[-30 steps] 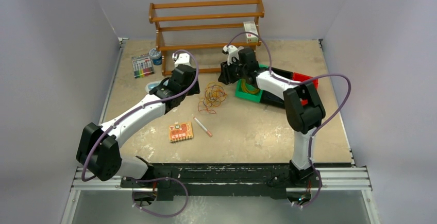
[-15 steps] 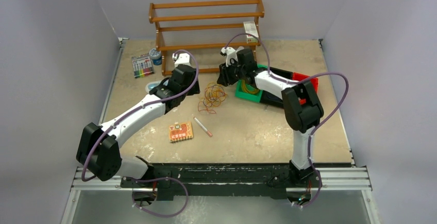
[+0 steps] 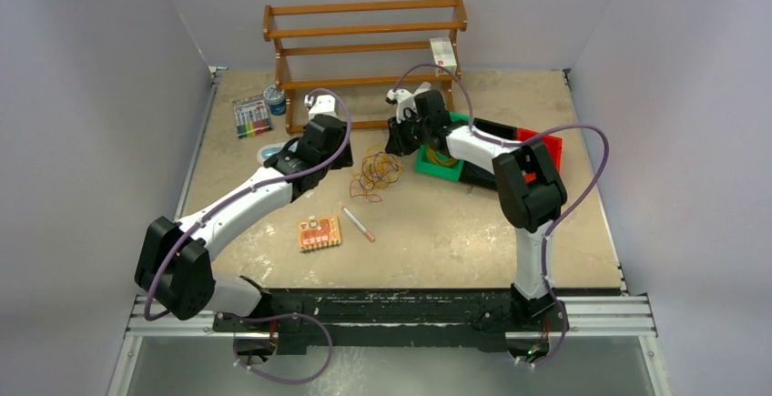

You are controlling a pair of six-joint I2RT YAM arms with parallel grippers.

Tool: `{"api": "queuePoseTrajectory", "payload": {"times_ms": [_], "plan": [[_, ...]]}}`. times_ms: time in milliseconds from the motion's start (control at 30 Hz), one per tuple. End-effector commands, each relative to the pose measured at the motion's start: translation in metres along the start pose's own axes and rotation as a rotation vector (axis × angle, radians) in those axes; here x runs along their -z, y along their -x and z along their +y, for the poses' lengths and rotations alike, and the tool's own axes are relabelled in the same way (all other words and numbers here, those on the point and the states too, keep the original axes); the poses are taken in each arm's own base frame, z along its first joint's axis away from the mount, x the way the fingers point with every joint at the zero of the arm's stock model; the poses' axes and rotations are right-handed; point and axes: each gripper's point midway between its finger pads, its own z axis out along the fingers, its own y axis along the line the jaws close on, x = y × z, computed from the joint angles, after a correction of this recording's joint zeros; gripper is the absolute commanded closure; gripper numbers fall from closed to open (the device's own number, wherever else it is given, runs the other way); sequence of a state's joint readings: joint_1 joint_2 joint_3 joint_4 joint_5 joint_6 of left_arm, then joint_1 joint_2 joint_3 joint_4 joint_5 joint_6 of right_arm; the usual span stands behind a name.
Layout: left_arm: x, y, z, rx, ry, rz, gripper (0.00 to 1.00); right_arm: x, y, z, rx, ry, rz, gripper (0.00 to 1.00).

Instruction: Untangle the cables

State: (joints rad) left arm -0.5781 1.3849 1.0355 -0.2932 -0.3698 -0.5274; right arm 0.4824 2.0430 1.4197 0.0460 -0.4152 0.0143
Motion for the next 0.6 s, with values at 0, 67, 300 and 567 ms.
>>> {"api": "queuePoseTrajectory", "payload": {"times_ms": [0,67,300,567], "plan": [[0.005,0.017,-0.004,0.013,-0.026,-0.061,0.53,0.008,0.028,0.013,0.048,0.04,-0.062,0.81],[0.006,0.019,-0.004,0.015,-0.027,-0.065,0.53,0.009,0.031,0.015,0.052,0.045,-0.066,0.86],[0.008,0.022,-0.002,0.018,-0.018,-0.079,0.53,0.032,0.055,0.025,0.094,0.042,-0.14,1.0],[0.012,0.028,-0.004,0.045,-0.034,-0.111,0.53,0.067,0.085,0.044,0.145,0.056,-0.233,1.0]]}}
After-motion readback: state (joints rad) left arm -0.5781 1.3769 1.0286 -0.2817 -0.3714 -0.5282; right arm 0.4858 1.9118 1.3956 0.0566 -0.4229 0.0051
